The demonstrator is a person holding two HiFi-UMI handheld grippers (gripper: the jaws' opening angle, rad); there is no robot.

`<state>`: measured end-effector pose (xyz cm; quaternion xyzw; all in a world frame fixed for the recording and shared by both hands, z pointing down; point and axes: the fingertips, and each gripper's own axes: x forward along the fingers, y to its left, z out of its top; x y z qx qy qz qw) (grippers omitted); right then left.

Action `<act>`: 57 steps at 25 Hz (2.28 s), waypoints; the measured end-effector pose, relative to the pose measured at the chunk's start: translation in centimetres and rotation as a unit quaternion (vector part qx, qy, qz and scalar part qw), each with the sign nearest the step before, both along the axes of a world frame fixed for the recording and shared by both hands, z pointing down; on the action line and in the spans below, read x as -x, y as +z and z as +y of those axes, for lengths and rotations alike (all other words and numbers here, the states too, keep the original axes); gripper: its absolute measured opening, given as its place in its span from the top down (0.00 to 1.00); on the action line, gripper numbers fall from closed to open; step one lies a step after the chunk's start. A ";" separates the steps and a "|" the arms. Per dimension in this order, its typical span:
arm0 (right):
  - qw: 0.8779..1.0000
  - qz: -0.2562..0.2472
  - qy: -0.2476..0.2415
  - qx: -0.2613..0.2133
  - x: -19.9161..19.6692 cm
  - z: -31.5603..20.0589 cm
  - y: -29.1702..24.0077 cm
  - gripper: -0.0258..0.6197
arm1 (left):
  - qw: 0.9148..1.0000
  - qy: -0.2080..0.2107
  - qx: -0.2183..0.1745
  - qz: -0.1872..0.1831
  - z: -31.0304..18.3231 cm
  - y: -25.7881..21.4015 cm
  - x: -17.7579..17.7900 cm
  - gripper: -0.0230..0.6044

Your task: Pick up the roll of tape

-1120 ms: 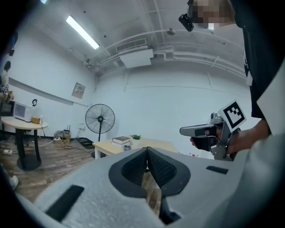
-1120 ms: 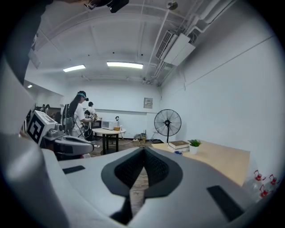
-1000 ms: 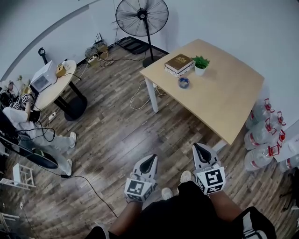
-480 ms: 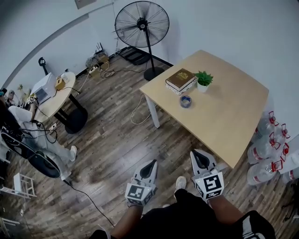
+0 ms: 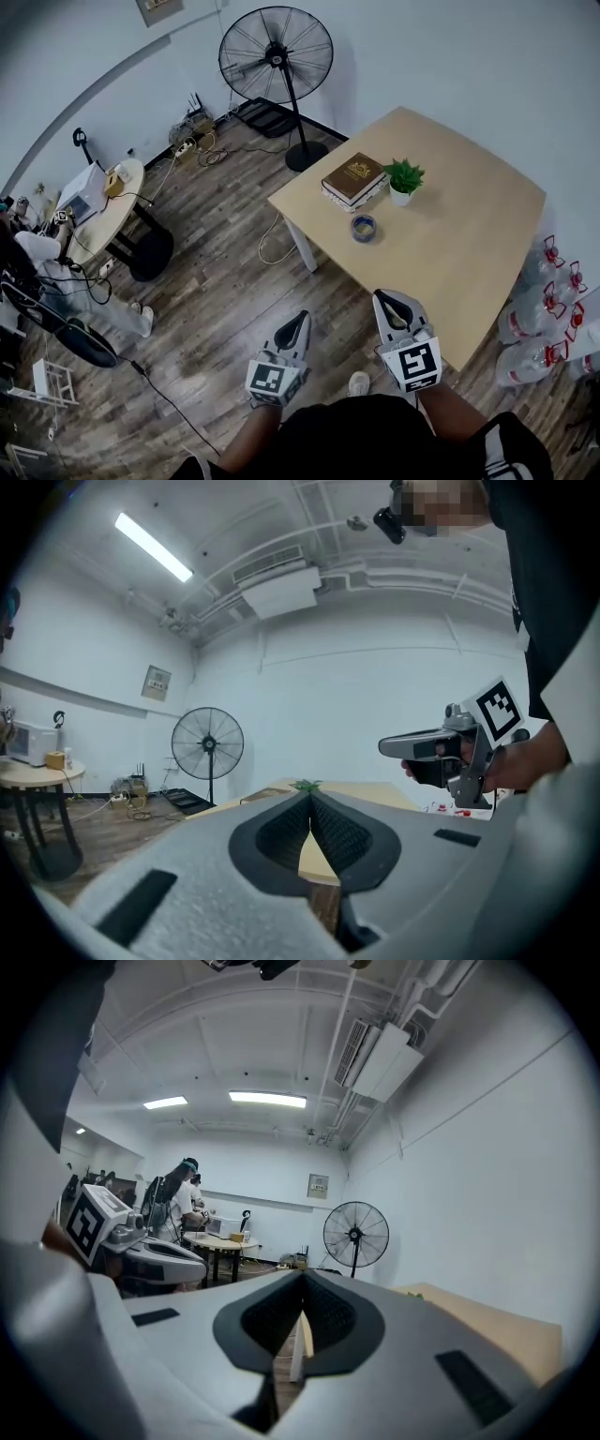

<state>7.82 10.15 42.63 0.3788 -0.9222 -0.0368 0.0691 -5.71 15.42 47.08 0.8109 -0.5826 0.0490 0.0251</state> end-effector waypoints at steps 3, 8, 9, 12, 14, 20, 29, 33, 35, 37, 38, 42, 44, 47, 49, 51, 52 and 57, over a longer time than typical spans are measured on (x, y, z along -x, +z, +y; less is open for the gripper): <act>1.000 -0.003 -0.007 -0.007 0.2 -1.8 -0.8 0.97 | 1.000 0.002 -0.004 0.005 -2.1 -0.6 -0.3 0.96; 1.000 0.009 -0.006 -0.014 0.2 -4.7 -1.0 0.97 | 1.000 0.006 0.003 0.015 -5.2 -1.1 -0.4 0.96; 1.000 0.015 -0.003 -0.018 0.2 -5.3 -1.0 0.97 | 1.000 0.008 0.006 0.016 -5.9 -0.9 -0.2 0.96; 1.000 0.013 0.005 -0.016 0.8 -7.5 -0.9 0.97 | 1.000 0.009 0.007 0.020 -8.1 -0.3 1.0 0.96; 1.000 0.012 0.010 -0.012 1.3 -9.2 -0.7 0.97 | 1.000 0.010 0.006 0.027 -9.9 -0.1 1.7 0.96; 0.999 0.017 0.030 -0.002 4.1 -14.6 -0.1 0.97 | 0.999 0.029 0.022 0.037 -16.0 -0.1 4.5 0.96; 0.995 0.009 0.099 0.007 8.5 -23.8 -0.3 0.97 | 0.996 0.077 0.011 0.047 -25.3 -1.1 10.3 0.96; 0.990 0.007 0.142 0.011 9.5 -27.0 0.5 0.97 | 0.994 0.102 0.004 0.034 -28.5 -1.3 12.1 0.96; 0.988 0.009 0.155 0.016 9.8 -27.9 0.7 0.97 | 0.993 0.114 0.005 0.034 -29.5 -1.0 12.7 0.96; 0.986 0.011 0.165 0.021 10.1 -28.4 1.0 0.97 | 0.992 0.123 0.009 0.037 -30.1 -0.7 13.3 0.96; 0.985 0.012 0.169 0.023 10.3 -28.7 1.2 0.97 | 0.991 0.125 0.011 0.039 -30.4 -0.5 13.6 0.96; 0.984 0.018 0.175 0.031 10.3 -29.9 1.9 0.97 | 0.991 0.127 0.019 0.046 -31.8 0.5 13.9 0.96; 0.984 0.020 0.175 0.035 10.0 -30.4 2.4 0.97 | 0.991 0.127 0.022 0.048 -32.4 1.0 13.6 0.96; 0.984 0.022 0.174 0.040 9.2 -31.3 3.0 0.97 | 0.991 0.121 0.025 0.050 -33.3 1.3 13.0 0.96; 0.983 0.018 0.175 0.043 8.6 -31.8 3.3 0.97 | 0.992 0.115 0.025 0.053 -33.9 1.4 12.5 0.96; 0.983 0.013 0.179 0.043 7.9 -32.4 3.4 0.97 | 0.992 0.112 0.028 0.055 -34.4 1.5 12.0 0.96; 0.983 0.011 0.181 0.042 7.6 -32.7 3.4 0.97 | 0.992 0.111 0.032 0.057 -34.6 1.7 11.6 0.96; 0.982 0.010 0.183 0.050 6.3 -33.9 4.3 0.97 | 0.991 0.116 0.042 0.055 -35.5 2.7 9.8 0.96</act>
